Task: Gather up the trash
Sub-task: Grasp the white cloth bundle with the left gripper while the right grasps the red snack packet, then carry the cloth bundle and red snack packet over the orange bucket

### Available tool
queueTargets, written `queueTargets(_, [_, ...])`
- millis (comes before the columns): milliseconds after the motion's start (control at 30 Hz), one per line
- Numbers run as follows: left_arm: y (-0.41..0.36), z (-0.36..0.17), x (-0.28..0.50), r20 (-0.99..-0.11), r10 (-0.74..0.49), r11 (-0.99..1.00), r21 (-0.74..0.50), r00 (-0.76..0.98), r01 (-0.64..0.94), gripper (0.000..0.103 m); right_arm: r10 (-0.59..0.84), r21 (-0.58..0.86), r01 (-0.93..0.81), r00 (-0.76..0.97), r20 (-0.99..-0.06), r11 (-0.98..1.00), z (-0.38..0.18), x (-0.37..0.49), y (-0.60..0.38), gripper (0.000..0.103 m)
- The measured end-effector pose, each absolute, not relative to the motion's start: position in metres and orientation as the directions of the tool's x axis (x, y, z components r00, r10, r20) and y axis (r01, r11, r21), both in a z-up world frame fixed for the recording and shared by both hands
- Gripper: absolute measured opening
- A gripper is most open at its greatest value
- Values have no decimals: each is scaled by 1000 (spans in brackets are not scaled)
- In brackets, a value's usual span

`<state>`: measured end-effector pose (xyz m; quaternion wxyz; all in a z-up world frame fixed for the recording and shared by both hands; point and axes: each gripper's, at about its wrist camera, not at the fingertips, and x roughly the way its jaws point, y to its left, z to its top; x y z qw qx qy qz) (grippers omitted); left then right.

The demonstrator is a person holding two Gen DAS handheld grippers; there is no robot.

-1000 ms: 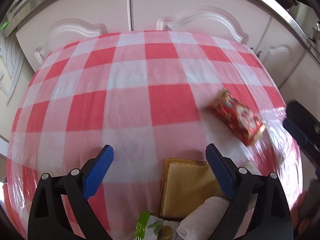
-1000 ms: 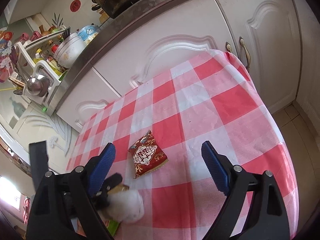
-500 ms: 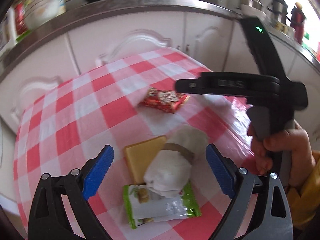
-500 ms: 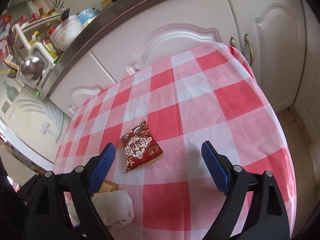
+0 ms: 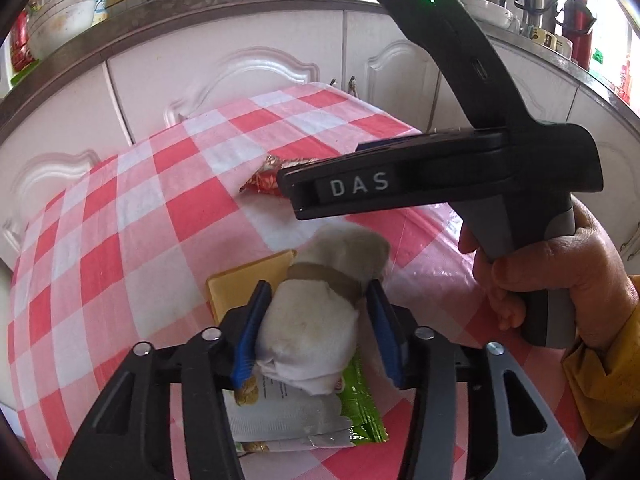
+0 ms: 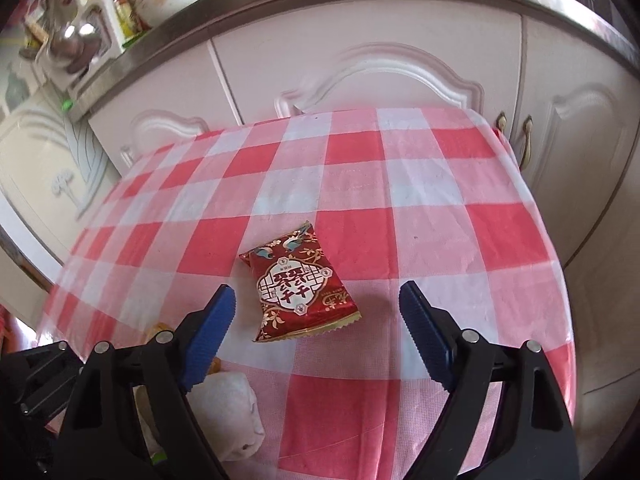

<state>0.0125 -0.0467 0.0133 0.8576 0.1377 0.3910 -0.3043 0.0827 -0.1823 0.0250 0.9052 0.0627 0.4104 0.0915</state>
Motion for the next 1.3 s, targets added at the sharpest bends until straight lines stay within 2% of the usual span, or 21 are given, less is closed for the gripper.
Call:
queueTargets(67, [-43,14,11,-749,-424,785,-23,509,620,40,198,150,-130,635,-746,980,23,86,-175,81])
queueTargets(233, [-29,16,7,-738,-443,809,-85,509,582,39,177,121,-132,621,-763,984,20,90,-171,71])
queueTargets(367, [-17,18,6,-724,-451,831,-128,522,541,39,159,93,-137,625,-764,986,19,90,-168,57])
queueTargets(433, [-10,21,5,-717,-457,840,-152,527,521,39,158,84,-145,626,-764,986,19,90,-166,53])
queueTargets(767, [24,32,-4,-685,-448,880,-222,575,420,39,212,141,-162,629,-748,977,22,86,-169,50])
queueTargets(1300, [86,43,-31,-704,-268,961,-151,658,230,39,308,308,-125,677,-669,943,32,69,-184,50])
